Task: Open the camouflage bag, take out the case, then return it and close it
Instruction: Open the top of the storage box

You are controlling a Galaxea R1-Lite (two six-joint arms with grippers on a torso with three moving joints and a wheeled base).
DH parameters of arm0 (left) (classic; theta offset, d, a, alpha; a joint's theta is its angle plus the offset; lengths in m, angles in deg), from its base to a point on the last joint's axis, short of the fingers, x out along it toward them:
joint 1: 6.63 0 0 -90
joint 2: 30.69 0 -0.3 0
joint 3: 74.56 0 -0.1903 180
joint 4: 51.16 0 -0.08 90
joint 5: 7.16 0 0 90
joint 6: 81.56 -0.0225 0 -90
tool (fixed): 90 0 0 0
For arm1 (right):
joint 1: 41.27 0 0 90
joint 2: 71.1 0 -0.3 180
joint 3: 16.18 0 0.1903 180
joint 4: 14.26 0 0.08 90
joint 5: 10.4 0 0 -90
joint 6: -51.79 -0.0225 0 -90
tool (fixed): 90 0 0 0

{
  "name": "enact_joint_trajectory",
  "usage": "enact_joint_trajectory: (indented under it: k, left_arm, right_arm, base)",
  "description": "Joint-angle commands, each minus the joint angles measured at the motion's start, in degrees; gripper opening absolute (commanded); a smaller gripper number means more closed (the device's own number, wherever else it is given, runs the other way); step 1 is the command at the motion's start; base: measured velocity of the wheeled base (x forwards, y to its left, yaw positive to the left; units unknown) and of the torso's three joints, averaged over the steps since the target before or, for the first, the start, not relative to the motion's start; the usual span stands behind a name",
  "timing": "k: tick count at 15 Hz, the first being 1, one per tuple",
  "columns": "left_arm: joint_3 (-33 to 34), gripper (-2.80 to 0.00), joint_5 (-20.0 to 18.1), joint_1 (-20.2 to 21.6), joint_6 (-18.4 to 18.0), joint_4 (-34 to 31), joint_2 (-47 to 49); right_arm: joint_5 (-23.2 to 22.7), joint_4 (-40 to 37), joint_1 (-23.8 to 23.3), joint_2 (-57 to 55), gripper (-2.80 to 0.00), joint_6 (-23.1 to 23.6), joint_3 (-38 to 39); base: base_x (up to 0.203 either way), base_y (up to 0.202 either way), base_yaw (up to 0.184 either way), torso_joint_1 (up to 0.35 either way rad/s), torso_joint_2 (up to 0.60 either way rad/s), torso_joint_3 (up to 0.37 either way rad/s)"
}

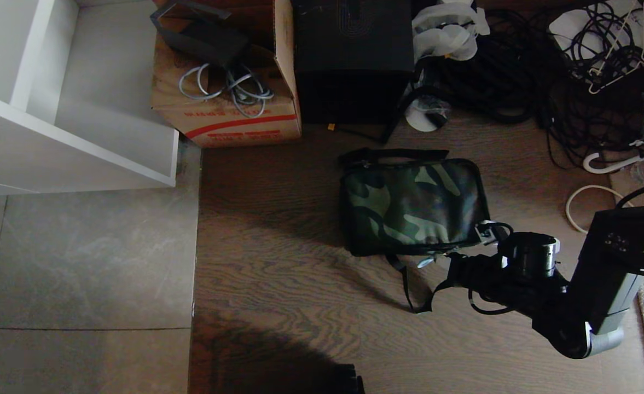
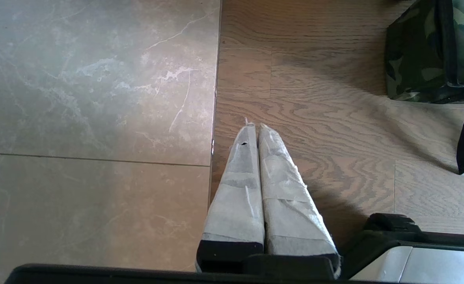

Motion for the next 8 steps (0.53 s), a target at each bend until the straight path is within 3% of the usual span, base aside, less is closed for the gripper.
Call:
enact_joint_trajectory:
  k: [1,4,6,8]
  left_arm:
    - [0.4,-2.8,0.0,0.0,0.0,0.0,0.1]
    - [0.4,-2.8,0.0,0.0,0.0,0.0,0.1]
    - [0.5,-2.8,0.0,0.0,0.0,0.0,0.1]
    - [0.5,-2.8,0.0,0.0,0.0,0.0,0.1]
  right_arm:
    - [-0.9,-0.4,-0.2,3.0,-2.8,-0.1,0.5]
    - [-5.8,-7.7,-3.1,7.3,-2.8,3.9,1.5]
    - [-6.3,-10.4,-4.6,8.2,-2.8,9.2,1.7]
    - [-6.0,-11.6,-4.7,7.1,-2.8,9.9,2.3]
  base:
    - [0.0,0.0,0.0,0.0,0.0,0.0]
    - [0.0,0.0,0.0,0.0,0.0,0.0]
    - [0.0,0.0,0.0,0.0,0.0,0.0]
    - [0.0,0.0,0.0,0.0,0.0,0.0]
